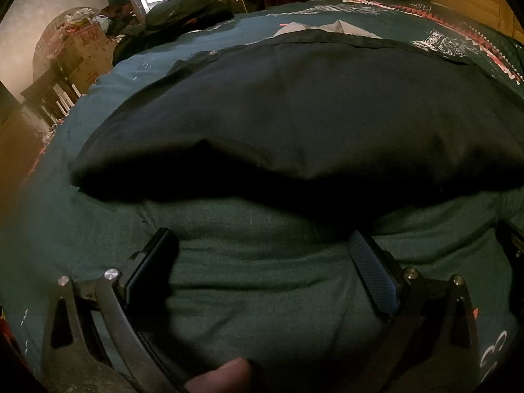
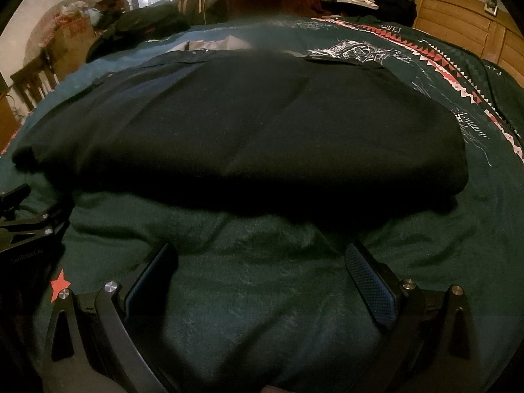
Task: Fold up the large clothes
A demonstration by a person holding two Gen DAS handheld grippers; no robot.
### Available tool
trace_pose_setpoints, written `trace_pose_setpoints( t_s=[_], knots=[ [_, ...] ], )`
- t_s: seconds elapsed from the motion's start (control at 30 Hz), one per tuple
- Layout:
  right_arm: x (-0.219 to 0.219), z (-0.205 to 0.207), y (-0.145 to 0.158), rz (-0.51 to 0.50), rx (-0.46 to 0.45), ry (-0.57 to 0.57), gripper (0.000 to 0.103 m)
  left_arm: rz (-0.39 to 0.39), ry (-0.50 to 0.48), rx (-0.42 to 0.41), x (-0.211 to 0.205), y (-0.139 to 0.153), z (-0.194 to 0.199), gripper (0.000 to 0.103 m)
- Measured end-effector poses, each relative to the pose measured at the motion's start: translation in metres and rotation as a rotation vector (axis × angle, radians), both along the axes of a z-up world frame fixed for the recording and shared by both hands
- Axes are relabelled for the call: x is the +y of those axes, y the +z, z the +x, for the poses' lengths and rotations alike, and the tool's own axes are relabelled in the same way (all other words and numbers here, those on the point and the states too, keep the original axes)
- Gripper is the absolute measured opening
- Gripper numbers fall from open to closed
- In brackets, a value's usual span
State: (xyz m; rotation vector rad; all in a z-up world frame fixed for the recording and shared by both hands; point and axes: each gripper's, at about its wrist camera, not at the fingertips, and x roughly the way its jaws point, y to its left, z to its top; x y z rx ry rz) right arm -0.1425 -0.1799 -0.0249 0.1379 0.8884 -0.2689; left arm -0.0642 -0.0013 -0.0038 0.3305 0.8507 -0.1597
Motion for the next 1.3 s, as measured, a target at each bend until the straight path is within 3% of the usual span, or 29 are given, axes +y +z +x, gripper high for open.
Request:
trace_pose_setpoints(
  t_s=[0.6,0.8,0.9,1.03,1.07,1.2,1.3],
  knots=[
    [0.001,-0.001,-0.001,-0.001,0.000,0.000,0.103,-0.001,0.002,0.000,0.000,0.000,0.000,0.103],
    [0.000,-0.005,0.001,0.011,-0.010,0.012,0.103,-0.077,-0.015,0.081,0.018,0.011,-0.003,0.103],
    [-0.001,-0.006,0.002,0.013,-0.014,0.022,0.103,-0.166,0.015,0.109,0.047,0.019,-0.011,0.101],
    [0.000,-0.006,0.002,0.003,-0.012,0.027,0.103,-0.438,0.057,0.169,0.095,0.038,-0.009,0.078],
    [0.000,-0.006,0.002,0.002,-0.013,0.027,0.103,-0.522,0.093,0.176,0.110,0.044,-0.004,0.078],
    [0.001,-0.006,0.002,-0.002,-0.014,0.026,0.103,-0.699,0.175,0.185,0.140,0.053,0.019,0.079],
    [0.002,-0.006,0.001,-0.006,-0.015,0.025,0.103,-0.753,0.220,0.200,0.149,0.047,0.035,0.079]
  ],
)
